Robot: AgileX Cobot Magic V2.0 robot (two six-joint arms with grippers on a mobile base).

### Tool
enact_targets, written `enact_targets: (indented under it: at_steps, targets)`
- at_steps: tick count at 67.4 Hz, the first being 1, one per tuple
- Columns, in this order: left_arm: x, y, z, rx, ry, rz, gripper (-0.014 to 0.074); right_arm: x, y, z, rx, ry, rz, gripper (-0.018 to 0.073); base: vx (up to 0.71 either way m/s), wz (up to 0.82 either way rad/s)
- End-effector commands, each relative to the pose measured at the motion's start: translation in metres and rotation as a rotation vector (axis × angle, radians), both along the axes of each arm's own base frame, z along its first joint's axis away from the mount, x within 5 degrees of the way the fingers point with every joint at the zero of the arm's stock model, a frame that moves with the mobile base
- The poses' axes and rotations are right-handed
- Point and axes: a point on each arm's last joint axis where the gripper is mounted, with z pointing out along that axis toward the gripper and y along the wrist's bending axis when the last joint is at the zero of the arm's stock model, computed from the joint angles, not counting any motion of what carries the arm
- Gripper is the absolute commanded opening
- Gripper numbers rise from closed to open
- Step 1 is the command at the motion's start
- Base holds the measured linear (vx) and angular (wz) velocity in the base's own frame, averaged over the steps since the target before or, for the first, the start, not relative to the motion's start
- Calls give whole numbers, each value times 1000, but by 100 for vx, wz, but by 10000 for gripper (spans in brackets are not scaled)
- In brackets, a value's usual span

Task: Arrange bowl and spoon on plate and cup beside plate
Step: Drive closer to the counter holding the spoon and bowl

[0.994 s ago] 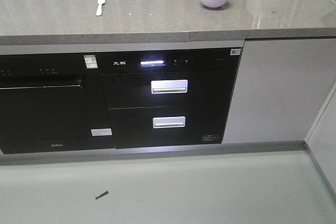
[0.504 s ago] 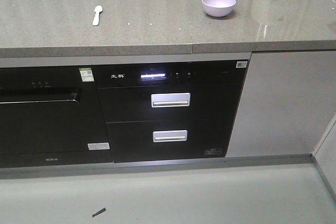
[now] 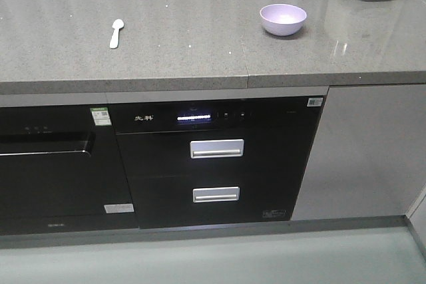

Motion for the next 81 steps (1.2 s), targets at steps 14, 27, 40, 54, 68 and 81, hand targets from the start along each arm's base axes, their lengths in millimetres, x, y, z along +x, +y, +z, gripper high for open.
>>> enact_targets:
  at_steps: [14,27,40,54,68,81]
  targets:
    - [-2,0,15,-12,-116,-3,-6,-1,0,5,-6,-80,-6,-11,19,-1]
    - [-2,0,15,-12,-116,-3,-6,-1,0,5,-6,-80,-6,-11,18,-2]
    - [-2,0,15,-12,-116,-3,-6,-1,0,5,-6,-80,-6,-11,17,1]
    - [-2,0,15,-12,-116,-3,-6,-1,0,5,-6,-78,-6,-11,17,2]
    - [-2,0,15,-12,-116,-3,-6,-1,0,5,-6,-78,-6,-11,17,2]
    - [-2,0,15,-12,-116,-3,-6,-1,0,5,-6,-78,-6,-11,18,2]
